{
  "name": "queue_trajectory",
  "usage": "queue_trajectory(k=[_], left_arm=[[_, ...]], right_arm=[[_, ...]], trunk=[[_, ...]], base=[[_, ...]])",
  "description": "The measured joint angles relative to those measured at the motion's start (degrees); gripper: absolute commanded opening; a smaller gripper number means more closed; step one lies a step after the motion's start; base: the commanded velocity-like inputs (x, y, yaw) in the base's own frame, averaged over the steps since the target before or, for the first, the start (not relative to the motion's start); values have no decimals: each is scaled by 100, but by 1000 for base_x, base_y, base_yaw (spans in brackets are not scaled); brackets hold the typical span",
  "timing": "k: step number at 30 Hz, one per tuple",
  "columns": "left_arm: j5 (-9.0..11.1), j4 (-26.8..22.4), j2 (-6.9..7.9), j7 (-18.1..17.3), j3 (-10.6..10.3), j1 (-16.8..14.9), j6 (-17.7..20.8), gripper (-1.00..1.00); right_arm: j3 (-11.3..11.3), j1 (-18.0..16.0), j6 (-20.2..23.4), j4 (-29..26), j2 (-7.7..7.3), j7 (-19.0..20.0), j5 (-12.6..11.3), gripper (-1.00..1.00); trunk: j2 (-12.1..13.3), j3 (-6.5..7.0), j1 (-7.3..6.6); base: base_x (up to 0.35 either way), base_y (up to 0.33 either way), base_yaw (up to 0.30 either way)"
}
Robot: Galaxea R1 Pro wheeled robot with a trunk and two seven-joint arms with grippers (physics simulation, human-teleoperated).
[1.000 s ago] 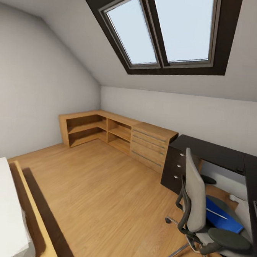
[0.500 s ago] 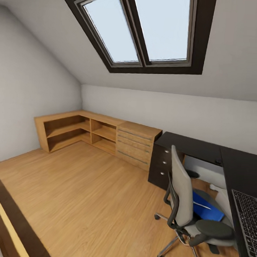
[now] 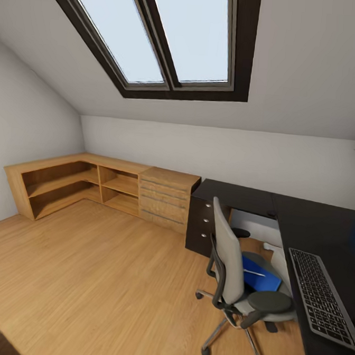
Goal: In the bedroom, organize the workspace by keeping the computer under the desk, ensuring the monitor is on the desk, placing the keyboard on the desk next to the monitor, placing the mouse on the desk next to the keyboard, moving the folder from the swivel chair onto the desk next to the mouse, stacking the notebook on top of the folder with the pen on top of the notebook, and positioning the swivel chair next to the desk.
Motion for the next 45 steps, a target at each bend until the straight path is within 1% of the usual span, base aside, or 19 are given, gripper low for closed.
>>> queue_trajectory(k=[17,29,34,35,39,40,41,42,44,45], left_arm=[[0,0,0,-2,0,-4,0,100],[26,-11,5,11,8,-1,-7,100],[38,-149,8,63,16,-1,0,100],[39,-192,9,76,19,0,0,100],[40,-259,9,91,31,-1,1,100],[40,-297,9,127,66,-2,1,100],[39,-328,1,369,152,-2,0,100],[37,-352,-17,695,232,-2,-1,100],[36,-373,-52,992,285,-1,-1,100],[34,-402,-120,1424,326,1,-8,100]], right_arm=[[-11,-1,8,2,0,0,0,100],[-10,-2,6,8,8,5,6,100],[14,-2,-8,9,24,14,25,100],[46,-1,-16,10,35,20,43,100],[59,-2,-10,11,48,24,39,100],[58,-2,-10,11,50,24,36,100],[57,-2,-2,16,51,24,35,100],[56,-1,11,32,52,24,34,100],[56,-1,14,83,53,24,33,100],[59,0,7,235,55,26,33,100]], trunk=[[0,0,0],[0,0,2],[-199,-89,111],[-239,-107,133],[-400,-179,221],[-440,-197,243],[-480,-215,265],[-520,-233,287],[-600,-269,331],[-640,-287,353]], base=[[234,210,-300],[38,30,-300],[0,0,-282],[0,0,-155],[0,0,-65],[0,0,-22],[0,0,-14],[0,0,-11],[0,0,-5],[0,0,-3]])
